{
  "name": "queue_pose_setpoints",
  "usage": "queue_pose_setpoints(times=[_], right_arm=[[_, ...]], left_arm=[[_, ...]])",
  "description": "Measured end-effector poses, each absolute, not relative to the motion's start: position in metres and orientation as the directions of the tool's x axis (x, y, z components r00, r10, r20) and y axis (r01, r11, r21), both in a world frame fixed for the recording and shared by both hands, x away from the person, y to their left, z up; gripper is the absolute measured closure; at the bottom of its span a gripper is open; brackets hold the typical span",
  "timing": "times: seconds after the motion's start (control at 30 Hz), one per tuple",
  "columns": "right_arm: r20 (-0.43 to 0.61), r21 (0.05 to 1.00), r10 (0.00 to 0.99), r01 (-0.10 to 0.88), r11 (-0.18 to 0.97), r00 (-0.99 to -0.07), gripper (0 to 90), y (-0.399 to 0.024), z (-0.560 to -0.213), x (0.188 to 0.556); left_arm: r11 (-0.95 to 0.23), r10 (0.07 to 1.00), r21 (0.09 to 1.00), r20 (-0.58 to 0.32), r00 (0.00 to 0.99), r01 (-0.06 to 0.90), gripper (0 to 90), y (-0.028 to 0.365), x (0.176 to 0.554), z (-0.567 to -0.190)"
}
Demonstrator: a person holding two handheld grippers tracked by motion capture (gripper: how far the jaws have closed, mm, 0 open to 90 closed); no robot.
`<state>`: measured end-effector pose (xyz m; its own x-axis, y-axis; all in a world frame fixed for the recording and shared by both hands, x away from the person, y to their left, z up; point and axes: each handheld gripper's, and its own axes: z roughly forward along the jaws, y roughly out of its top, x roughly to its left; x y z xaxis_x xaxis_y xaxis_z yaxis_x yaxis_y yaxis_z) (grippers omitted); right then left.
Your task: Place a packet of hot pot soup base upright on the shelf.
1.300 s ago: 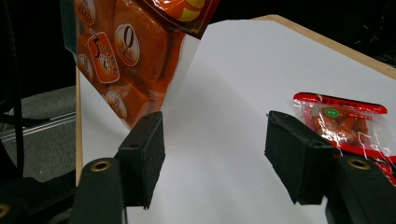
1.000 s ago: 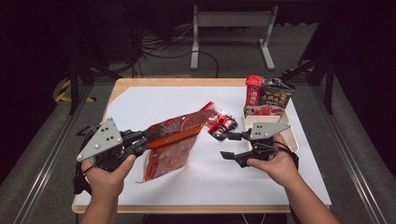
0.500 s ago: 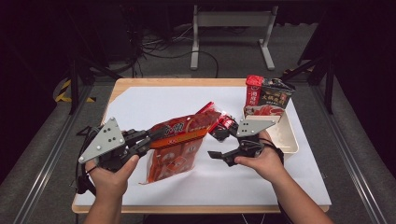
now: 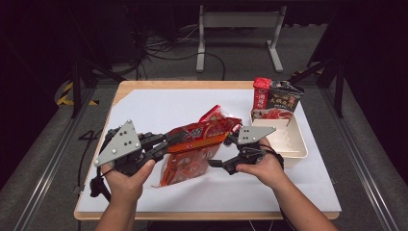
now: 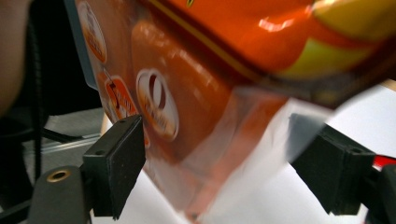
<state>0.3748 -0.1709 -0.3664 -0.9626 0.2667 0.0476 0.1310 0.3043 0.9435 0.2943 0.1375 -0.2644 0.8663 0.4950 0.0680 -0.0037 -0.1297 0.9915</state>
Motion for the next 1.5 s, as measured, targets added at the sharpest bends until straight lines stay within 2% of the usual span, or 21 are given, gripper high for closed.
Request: queue_pose_setpoints(times=[0.13,0.33,0.5,0.73,0.83,0.9,0.97,1.5], right_arm=[[0.048,0.949,0.236,0.118,0.291,-0.971,21.4,-0.167,-0.369,0.375],[0.042,0.951,0.198,0.100,0.294,-0.979,26.8,-0.160,-0.371,0.372],[0.043,0.948,0.185,0.099,0.302,-0.982,38.1,-0.160,-0.371,0.373],[0.041,0.954,0.155,0.085,0.288,-0.987,47.6,-0.161,-0.369,0.371],[0.039,0.956,0.129,0.074,0.283,-0.991,55.2,-0.160,-0.368,0.369],[0.037,0.956,0.104,0.066,0.285,-0.994,64.6,-0.161,-0.366,0.368],[0.006,0.955,0.097,0.035,0.295,-0.995,68.3,-0.160,-0.364,0.366],[-0.002,0.934,0.099,0.034,0.356,-0.995,70.5,-0.165,-0.352,0.360]], left_arm=[[-0.127,0.480,0.992,0.069,0.875,-0.009,90.0,0.135,0.293,-0.264],[-0.131,0.478,0.991,0.070,0.876,-0.008,90.0,0.133,0.293,-0.265],[-0.124,0.482,0.992,0.070,0.873,-0.011,90.0,0.136,0.293,-0.265],[-0.111,0.490,0.994,0.064,0.869,-0.010,90.0,0.139,0.294,-0.264],[-0.105,0.495,0.994,0.059,0.867,-0.008,90.0,0.141,0.295,-0.265],[-0.098,0.498,0.995,0.052,0.866,-0.003,90.0,0.142,0.295,-0.265],[-0.097,0.500,0.995,0.049,0.864,-0.001,90.0,0.143,0.296,-0.266],[-0.077,0.503,0.997,0.011,0.864,0.032,90.0,0.146,0.303,-0.269]])
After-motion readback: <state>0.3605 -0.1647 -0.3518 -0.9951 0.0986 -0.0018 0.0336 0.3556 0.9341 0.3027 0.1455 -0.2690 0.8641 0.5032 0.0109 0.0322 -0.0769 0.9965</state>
